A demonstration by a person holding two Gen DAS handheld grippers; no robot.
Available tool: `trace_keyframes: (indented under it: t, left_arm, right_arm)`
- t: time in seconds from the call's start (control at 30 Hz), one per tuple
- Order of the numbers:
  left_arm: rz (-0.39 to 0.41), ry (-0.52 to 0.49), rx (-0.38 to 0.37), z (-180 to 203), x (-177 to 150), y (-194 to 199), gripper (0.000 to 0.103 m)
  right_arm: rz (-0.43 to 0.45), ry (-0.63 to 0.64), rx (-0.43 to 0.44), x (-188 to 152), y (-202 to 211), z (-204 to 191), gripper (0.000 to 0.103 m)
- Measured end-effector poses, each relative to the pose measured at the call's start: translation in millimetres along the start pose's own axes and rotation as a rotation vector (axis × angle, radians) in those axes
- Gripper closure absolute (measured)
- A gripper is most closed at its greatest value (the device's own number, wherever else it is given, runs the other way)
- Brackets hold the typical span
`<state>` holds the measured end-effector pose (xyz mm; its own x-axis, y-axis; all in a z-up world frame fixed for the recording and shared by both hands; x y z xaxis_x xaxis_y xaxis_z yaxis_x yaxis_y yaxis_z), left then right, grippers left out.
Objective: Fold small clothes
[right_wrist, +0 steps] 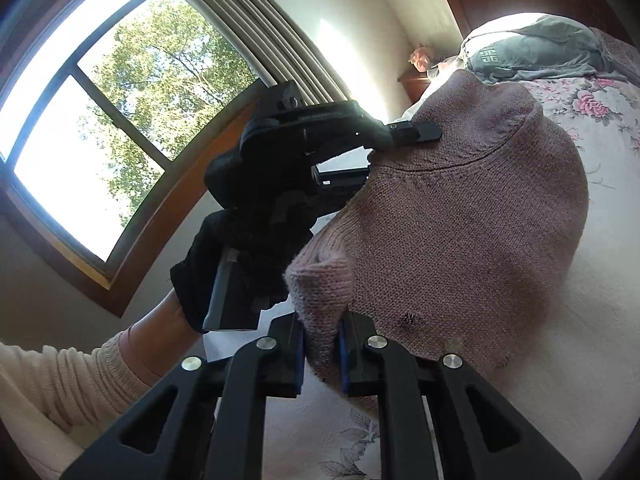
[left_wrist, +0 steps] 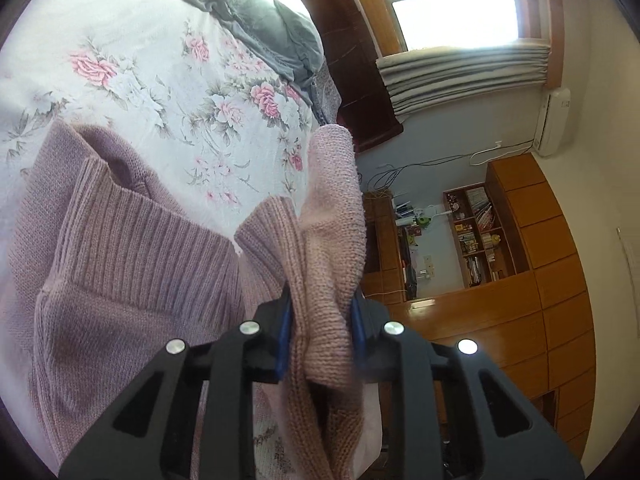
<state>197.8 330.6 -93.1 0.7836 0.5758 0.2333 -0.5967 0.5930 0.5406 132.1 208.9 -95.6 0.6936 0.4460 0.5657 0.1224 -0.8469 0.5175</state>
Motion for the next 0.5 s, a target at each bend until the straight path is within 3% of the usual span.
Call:
trace_keyframes:
  t: [0.17,0.5]
  left_arm:
    - [0.061,-0.079,0.076,-7,16,38,0.080]
    - [0.048,0.053,0.156,-106,26,53,0.080]
  right_arm:
    - [-0.025,0.037,0.032,11,-32,-20,0.090]
    - [-0.150,0.017,-0.030,-6,-116,-11,0.090]
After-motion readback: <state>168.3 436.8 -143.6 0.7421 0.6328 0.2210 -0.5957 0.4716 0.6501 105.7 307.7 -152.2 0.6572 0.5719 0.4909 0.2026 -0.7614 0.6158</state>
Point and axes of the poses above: each gripper's, at about its wrist camera, not at the fingertips, and y roughly against the way its jaws point, z to its right, x to its top, the point moved 10 cm from there along -y, roughly the way its jaws point, and after that the axes turned 9 degrees about x, right-handed, at the moved point
